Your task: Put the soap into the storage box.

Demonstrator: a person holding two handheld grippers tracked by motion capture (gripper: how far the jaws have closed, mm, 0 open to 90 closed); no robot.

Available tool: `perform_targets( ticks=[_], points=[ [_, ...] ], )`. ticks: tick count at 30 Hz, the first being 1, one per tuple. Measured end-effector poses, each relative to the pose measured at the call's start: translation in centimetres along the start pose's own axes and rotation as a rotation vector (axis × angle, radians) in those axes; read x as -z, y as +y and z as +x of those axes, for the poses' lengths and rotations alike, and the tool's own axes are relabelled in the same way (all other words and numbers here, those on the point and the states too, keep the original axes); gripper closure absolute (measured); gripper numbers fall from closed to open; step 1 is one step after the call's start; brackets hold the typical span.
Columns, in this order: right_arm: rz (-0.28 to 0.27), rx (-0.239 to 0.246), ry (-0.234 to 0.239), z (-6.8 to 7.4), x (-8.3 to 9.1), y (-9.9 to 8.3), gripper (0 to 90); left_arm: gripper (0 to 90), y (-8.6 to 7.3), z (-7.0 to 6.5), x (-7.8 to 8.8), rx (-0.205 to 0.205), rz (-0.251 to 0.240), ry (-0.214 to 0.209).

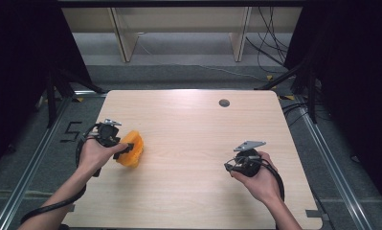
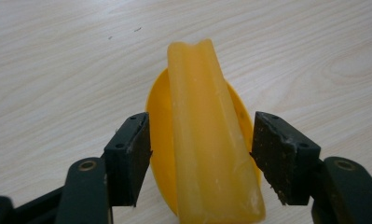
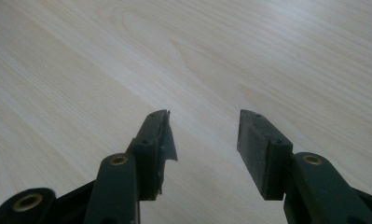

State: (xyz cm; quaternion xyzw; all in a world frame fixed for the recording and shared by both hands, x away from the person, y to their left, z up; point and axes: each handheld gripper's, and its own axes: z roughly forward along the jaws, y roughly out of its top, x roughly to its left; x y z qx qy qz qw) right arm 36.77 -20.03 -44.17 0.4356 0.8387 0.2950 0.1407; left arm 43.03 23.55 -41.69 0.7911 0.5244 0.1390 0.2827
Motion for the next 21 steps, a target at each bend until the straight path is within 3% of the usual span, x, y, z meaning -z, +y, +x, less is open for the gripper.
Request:
perform_targets(
  ticks=[7,9,13,17,21],
  points=[
    [-0.004,-0.001,-0.001,0.0,0.1,0.0,53.6,45.6,0.8,0.0,-0.5,0.029,0.081,-0.015],
    [-0.005,-0.008,-0.002,0.0,0.0,0.0,53.6,46.6,0.8,-0.1,-0.8,0.060,0.099,-0.007],
    [-0.006,0.003,-0.004,-0.1,-0.1,0.0,53.5,51.2,1.3,-0.1,-1.0,0.069,0.128,0.007],
    [0.003,-0.006,-0.001,0.0,-0.1,0.0,53.5,56.0,1.7,0.0,-1.3,0.031,0.173,0.036],
    [0.009,-0.029,0.003,0.1,-0.1,-0.1,53.5,59.0,2.0,-0.4,-1.6,0.044,0.205,0.060]
  ],
)
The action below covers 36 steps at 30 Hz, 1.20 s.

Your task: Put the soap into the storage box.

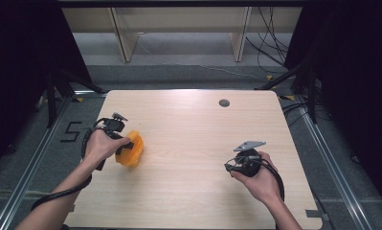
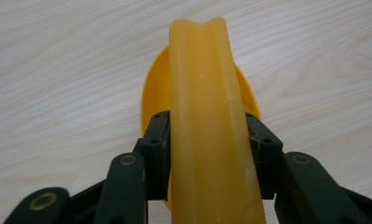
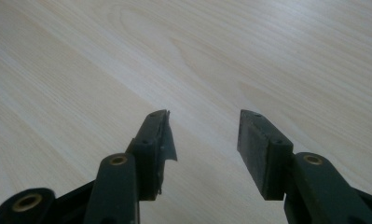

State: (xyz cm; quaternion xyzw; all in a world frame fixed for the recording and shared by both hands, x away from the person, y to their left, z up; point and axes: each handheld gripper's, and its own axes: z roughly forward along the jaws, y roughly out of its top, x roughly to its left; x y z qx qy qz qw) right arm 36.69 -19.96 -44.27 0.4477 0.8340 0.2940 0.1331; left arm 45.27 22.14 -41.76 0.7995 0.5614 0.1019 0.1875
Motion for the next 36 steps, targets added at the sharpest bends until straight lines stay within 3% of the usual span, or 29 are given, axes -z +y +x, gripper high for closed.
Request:
perform_targets(
  ticks=[2,3,4,12,13,15,20,24,26,29,36],
  points=[
    [0.000,-0.001,0.000,0.0,0.0,0.0,53.4,59.5,0.2,-0.2,0.0,-0.014,0.015,0.016],
    [0.003,-0.005,0.001,0.0,0.0,0.0,53.4,59.9,0.1,-0.4,-0.2,0.023,-0.005,0.008],
    [0.002,-0.004,0.000,0.0,0.0,0.0,53.4,60.1,0.1,-0.5,-0.1,0.029,0.002,0.018],
    [0.001,0.002,-0.002,-0.1,0.0,0.0,53.1,60.7,0.0,-0.3,-0.1,0.053,-0.016,0.006],
    [0.001,0.001,-0.002,-0.1,0.0,0.0,53.1,60.7,0.0,-0.1,0.2,0.042,-0.007,0.001],
    [-0.002,0.005,-0.004,-0.2,-0.1,-0.1,53.1,60.7,-0.2,0.2,0.5,0.043,-0.037,-0.013],
    [0.006,0.000,-0.001,-0.1,-0.1,0.0,53.0,60.8,-0.7,0.0,1.3,0.070,-0.110,0.008],
    [0.010,-0.002,0.003,0.0,-0.1,0.0,53.0,60.7,-1.3,-0.3,0.5,0.103,-0.152,0.005],
    [0.011,-0.001,0.001,0.0,-0.1,-0.1,53.0,60.7,-1.5,-0.3,0.1,0.108,-0.141,0.005],
    [0.010,0.003,0.002,-0.1,-0.1,-0.1,53.0,60.7,-2.0,-0.6,-0.5,0.123,-0.187,0.019],
    [0.013,0.008,0.004,0.0,-0.2,-0.1,53.0,60.6,-2.6,-1.0,-0.9,0.118,-0.240,0.049]
  ],
)
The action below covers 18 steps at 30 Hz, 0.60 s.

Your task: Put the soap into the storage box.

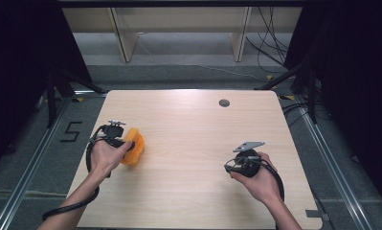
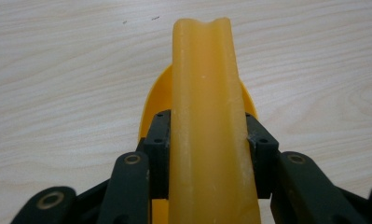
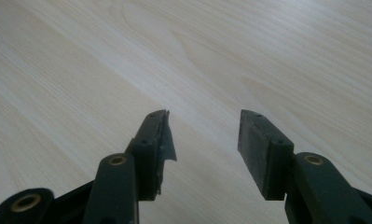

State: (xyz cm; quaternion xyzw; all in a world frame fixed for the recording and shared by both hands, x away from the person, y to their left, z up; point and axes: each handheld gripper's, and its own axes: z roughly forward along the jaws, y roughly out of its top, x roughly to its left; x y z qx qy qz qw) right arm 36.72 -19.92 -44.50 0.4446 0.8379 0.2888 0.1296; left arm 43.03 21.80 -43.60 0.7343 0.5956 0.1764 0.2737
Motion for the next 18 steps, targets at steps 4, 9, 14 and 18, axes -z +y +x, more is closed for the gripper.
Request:
perform_targets(
  ticks=[4,9,14,18],
  points=[
    [0.003,0.005,0.003,0.0,0.0,0.0,53.0,60.5,-0.2,0.2,0.0,-0.008,-0.007,-0.013],
    [0.005,0.009,0.005,0.0,0.0,0.0,52.5,57.1,-0.4,0.3,0.3,-0.049,-0.063,-0.039],
    [0.007,0.000,0.005,-0.2,0.1,-0.2,51.7,31.6,-1.2,0.8,3.0,-0.112,-0.152,-0.096],
    [0.002,-0.015,0.006,-0.3,0.3,-0.3,51.7,26.2,-3.7,2.4,5.7,-0.116,-0.215,-0.148]
  ],
)
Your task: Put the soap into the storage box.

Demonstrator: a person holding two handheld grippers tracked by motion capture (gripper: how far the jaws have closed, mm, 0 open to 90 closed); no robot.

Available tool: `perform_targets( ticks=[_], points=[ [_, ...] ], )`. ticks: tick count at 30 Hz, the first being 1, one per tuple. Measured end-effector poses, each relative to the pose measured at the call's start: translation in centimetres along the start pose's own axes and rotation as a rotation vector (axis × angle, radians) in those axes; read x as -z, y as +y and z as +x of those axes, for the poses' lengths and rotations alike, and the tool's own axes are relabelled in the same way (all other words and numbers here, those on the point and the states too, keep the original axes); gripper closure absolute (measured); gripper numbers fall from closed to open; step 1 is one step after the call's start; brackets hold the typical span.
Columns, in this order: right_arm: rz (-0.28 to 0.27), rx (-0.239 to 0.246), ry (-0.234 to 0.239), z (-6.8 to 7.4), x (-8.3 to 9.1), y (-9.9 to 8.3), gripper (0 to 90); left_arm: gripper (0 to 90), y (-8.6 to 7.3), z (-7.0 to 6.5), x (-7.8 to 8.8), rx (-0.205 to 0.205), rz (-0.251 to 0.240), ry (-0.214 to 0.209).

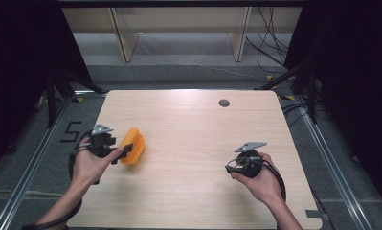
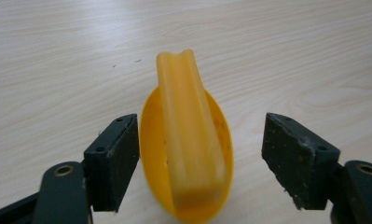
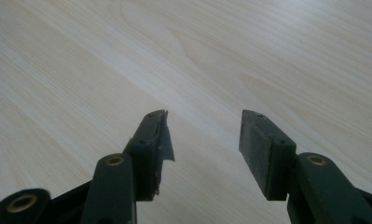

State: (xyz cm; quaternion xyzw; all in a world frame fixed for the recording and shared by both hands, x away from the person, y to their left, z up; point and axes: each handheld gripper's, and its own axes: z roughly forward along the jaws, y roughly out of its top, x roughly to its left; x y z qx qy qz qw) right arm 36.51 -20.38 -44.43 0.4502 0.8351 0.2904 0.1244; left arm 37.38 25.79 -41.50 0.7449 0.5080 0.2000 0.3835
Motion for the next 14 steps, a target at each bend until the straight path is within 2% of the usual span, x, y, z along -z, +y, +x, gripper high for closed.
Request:
perform_targets(
  ticks=[1,2,3,4,5,7,8,9,10,11,12,13,14],
  points=[
    [-0.007,-0.001,-0.004,-0.1,0.1,-0.1,51.7,26.0,-1.1,0.4,1.2,0.015,-0.036,-0.005],
    [-0.024,-0.012,-0.008,-0.1,0.1,-0.2,51.7,25.9,-2.0,0.8,1.8,0.029,-0.064,-0.027],
    [-0.016,0.004,-0.010,-0.4,0.2,-0.2,51.7,26.0,-3.2,1.2,2.7,0.039,-0.085,-0.034],
    [-0.020,-0.013,-0.011,-0.4,0.4,-0.3,51.7,26.4,-4.6,1.7,3.5,0.049,-0.099,-0.048],
    [-0.036,0.014,-0.013,-0.7,0.4,-0.4,51.7,27.3,-6.4,2.0,4.2,0.059,-0.104,-0.041],
    [-0.058,0.022,0.009,-1.1,0.5,-0.6,51.8,31.0,-8.6,2.2,4.6,0.063,-0.078,-0.065],
    [-0.065,0.009,-0.012,-1.1,0.7,-0.7,51.8,31.8,-9.4,2.3,4.8,0.060,-0.018,-0.084],
    [-0.067,-0.009,-0.038,-1.0,0.9,-0.9,51.9,32.7,-9.8,2.5,4.9,0.062,0.003,-0.109],
    [-0.081,0.002,-0.049,-1.1,0.9,-1.0,52.0,33.1,-9.8,2.5,5.0,0.053,-0.005,-0.113],
    [-0.089,-0.016,-0.055,-1.0,1.0,-1.1,52.0,33.4,-9.7,2.5,4.9,0.064,-0.012,-0.111],
    [-0.094,0.001,-0.059,-1.1,1.0,-1.2,52.0,32.6,-9.6,2.6,4.6,0.061,-0.002,-0.115],
    [-0.094,-0.018,-0.054,-1.0,1.0,-1.2,52.1,32.0,-9.6,2.6,4.3,0.056,0.022,-0.115],
    [-0.103,-0.005,-0.058,-1.1,0.9,-1.3,52.0,32.0,-9.6,2.7,3.9,0.058,0.039,-0.121]
  ],
)
